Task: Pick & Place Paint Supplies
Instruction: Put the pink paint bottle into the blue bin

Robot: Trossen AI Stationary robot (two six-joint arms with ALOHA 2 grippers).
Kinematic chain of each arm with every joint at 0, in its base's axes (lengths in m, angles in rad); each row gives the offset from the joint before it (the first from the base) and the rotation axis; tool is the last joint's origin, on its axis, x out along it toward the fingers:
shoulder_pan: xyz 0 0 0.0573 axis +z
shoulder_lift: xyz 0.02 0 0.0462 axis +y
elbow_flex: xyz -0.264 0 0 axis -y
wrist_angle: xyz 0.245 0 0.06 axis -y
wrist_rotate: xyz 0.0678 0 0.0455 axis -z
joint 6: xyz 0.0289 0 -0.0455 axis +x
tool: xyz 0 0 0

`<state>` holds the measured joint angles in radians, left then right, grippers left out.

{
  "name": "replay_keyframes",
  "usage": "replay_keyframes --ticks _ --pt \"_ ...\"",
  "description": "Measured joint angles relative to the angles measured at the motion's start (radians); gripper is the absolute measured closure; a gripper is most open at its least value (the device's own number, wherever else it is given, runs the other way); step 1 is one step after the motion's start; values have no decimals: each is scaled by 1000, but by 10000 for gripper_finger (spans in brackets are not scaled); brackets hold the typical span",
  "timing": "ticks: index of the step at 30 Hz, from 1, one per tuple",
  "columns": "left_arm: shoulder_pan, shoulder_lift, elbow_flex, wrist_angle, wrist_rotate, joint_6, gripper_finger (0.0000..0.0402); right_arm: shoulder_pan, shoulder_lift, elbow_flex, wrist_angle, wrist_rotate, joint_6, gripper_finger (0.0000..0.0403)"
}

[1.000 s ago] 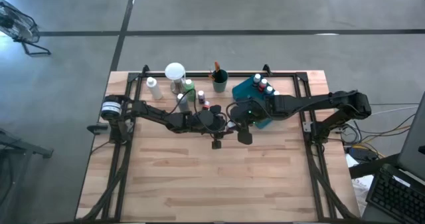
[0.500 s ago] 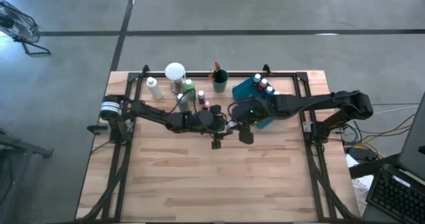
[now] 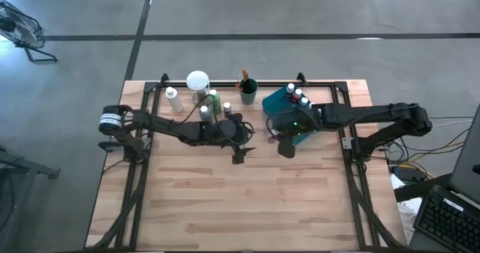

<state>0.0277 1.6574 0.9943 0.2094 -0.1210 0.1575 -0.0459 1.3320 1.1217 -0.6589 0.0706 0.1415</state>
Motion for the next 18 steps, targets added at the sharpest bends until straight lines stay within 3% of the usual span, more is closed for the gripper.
replay_keyframes --ticks 6,9,18 --pt "6 -64 -31 -50 -175 -17 106 0 -103 -28 -160 221 179 287" --pt "9 -95 -73 4 -195 -18 109 0 -172 -72 -183 302 266 287" --pt "18 -173 -170 90 -199 -23 109 -58 -344 -234 -197 345 384 287"
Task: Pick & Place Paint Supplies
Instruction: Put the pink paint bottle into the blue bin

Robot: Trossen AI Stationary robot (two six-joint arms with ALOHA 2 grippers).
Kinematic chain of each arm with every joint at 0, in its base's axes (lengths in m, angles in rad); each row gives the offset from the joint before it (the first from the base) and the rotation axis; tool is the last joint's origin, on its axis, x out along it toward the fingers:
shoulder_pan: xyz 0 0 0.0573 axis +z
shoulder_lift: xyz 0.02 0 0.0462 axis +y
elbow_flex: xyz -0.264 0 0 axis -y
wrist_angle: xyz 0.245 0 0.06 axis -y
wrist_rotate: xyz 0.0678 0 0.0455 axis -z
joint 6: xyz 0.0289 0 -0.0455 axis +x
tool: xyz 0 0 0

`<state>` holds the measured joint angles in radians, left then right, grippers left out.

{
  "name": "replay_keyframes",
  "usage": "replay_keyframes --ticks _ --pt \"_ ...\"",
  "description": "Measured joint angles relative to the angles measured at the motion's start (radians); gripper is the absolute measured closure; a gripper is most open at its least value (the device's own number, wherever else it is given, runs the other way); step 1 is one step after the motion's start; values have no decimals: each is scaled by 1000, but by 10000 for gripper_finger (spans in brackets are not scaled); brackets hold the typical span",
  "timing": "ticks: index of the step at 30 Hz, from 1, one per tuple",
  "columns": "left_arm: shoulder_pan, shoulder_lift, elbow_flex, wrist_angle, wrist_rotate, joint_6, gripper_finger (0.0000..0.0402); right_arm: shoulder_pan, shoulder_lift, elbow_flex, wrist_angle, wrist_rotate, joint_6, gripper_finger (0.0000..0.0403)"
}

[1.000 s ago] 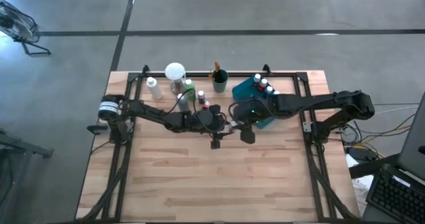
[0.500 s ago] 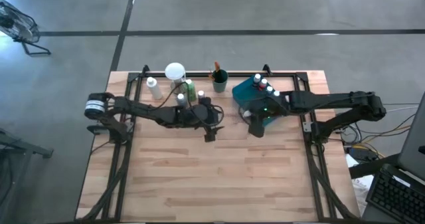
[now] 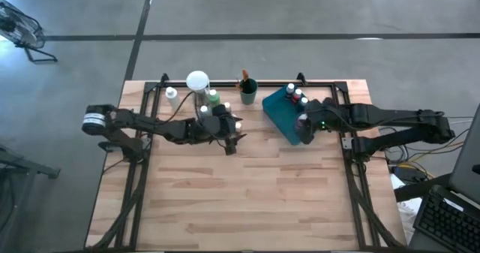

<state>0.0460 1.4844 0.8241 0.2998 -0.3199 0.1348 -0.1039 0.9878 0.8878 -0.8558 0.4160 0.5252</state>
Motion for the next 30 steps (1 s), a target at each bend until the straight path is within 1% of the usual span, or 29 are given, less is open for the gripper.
replay_keyframes --ticks 3,8,13,18,25,30 --pt "0 -36 -24 -1 -23 -9 109 -28 -36 -51 -4 7 29 287" --pt "0 -101 -68 57 -55 4 109 -71 -86 -110 -10 24 56 287" --pt "0 -162 -137 148 -100 26 109 -108 -116 -125 -55 60 109 287" --pt "1 -208 -198 225 -127 29 109 -144 -133 -146 -55 59 118 287" --pt "5 -234 -218 233 -128 30 109 -198 -171 -230 -37 58 169 287" --pt "6 -241 -221 232 -128 47 109 -223 -224 -277 32 57 171 287"
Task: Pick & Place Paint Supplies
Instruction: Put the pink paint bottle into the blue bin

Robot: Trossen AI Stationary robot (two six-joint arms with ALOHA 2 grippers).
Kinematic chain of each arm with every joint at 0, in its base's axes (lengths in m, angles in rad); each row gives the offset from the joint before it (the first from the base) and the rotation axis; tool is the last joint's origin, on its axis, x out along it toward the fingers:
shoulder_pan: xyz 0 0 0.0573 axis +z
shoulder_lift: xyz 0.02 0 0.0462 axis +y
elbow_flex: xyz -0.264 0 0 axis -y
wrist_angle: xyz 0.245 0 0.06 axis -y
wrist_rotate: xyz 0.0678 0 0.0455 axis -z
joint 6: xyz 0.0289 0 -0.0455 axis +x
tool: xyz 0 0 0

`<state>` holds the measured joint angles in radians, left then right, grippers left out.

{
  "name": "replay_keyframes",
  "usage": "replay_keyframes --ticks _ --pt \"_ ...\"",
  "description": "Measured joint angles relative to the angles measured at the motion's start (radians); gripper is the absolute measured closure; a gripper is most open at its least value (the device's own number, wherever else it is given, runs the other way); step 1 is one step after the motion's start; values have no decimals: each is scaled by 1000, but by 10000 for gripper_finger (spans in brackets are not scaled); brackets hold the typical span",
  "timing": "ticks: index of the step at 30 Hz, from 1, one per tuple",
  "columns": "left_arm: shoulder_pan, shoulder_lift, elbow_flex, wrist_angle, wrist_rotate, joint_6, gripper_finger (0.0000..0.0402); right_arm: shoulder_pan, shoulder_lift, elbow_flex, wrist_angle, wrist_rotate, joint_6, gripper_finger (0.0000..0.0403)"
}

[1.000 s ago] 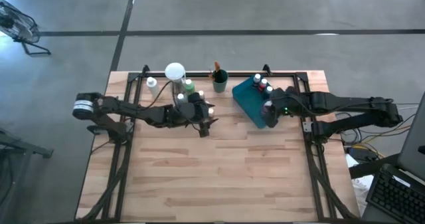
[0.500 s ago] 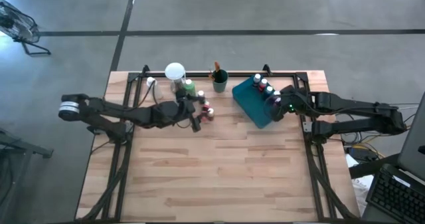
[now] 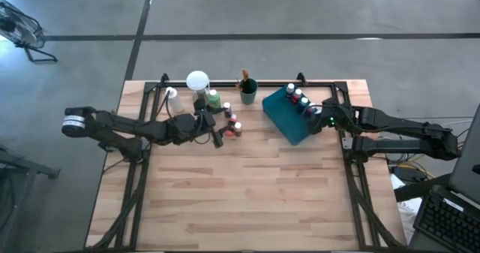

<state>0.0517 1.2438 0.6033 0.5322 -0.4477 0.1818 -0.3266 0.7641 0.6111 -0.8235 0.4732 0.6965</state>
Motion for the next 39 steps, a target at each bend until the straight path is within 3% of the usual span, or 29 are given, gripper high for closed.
replay_keyframes --ticks 15,39 --pt "0 -3 0 18 0 2 109 -69 -31 -118 103 -12 -12 287" --pt "0 -3 0 28 1 2 109 -139 27 -126 125 -56 -23 287"
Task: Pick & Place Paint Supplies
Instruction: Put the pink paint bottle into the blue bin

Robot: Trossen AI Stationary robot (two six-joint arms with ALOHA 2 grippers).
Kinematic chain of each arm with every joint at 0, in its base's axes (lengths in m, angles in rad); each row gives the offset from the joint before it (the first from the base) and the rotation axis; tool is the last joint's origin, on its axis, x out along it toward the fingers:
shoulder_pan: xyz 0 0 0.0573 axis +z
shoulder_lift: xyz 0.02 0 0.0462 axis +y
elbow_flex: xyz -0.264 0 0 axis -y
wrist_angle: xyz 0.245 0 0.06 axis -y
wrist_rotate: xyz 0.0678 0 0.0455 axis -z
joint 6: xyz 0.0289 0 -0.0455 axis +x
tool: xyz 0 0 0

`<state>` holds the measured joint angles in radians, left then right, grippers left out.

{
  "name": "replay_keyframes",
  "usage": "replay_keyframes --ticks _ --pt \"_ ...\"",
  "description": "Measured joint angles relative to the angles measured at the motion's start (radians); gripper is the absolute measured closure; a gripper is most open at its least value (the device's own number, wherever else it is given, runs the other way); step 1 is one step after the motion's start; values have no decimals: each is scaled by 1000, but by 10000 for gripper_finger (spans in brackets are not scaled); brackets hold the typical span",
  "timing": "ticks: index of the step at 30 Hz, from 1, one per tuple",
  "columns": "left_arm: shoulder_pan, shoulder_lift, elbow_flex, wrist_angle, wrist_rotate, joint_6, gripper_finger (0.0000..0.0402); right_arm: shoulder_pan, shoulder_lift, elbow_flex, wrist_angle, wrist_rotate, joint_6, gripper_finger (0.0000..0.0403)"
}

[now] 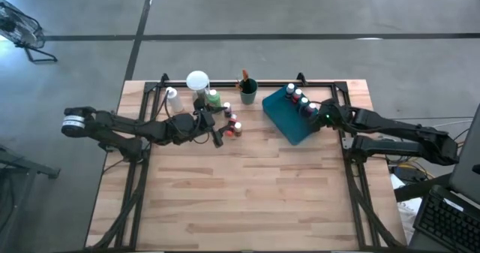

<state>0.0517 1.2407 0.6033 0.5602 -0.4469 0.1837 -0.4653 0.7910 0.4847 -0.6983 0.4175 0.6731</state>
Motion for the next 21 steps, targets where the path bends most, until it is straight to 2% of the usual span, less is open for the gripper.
replay_keyframes --ticks 14,21 --pt "0 0 -2 0 0 0 109 -77 23 -3 34 -79 -57 287" --pt "0 0 -2 0 0 0 109 -104 28 -4 58 -86 -89 287"
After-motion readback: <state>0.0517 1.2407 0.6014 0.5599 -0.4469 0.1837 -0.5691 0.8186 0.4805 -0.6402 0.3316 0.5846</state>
